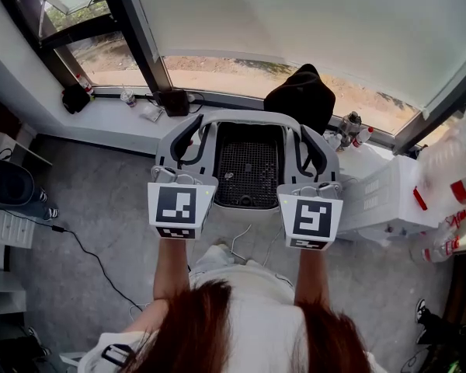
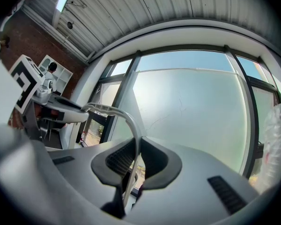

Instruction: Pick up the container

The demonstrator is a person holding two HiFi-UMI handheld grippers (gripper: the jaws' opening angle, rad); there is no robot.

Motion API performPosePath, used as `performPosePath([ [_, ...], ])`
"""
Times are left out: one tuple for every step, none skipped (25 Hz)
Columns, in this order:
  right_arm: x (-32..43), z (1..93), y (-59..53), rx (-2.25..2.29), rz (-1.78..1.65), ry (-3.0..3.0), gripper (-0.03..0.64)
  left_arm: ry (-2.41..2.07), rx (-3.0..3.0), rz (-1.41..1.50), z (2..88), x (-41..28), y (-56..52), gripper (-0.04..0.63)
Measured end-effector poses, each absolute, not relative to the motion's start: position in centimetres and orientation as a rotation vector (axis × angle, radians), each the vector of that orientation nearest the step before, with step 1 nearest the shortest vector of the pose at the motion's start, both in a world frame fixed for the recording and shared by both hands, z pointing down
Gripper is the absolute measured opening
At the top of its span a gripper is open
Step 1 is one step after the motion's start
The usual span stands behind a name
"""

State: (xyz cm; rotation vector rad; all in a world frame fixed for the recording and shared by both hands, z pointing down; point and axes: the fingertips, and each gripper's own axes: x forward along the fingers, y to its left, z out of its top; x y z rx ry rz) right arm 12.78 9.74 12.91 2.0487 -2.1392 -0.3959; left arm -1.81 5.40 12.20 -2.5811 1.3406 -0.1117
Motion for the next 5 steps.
performPosePath([
  [12.7,13.0,9.5,2.050,-0.394,-2.138,0.054,1.339,-2.584,-0.112,12.3,-1.9,5.2,0.071],
  [12.5,13.1,9.3,2.053,-0.392,-2.137,0.054,1.337,-2.586,-0.112,12.4,-2.0,4.9,0.071],
  [12.4,13.2,9.1,2.055,-0.390,-2.136,0.054,1.334,-2.588,-0.112,12.5,-2.2,4.7,0.071],
  [12.3,13.3,8.9,2.057,-0.388,-2.134,0.054,1.332,-2.591,-0.112,12.6,-2.3,4.4,0.071],
  [12.1,13.4,8.7,2.060,-0.385,-2.132,0.054,1.330,-2.594,-0.113,12.7,-2.4,4.1,0.071],
])
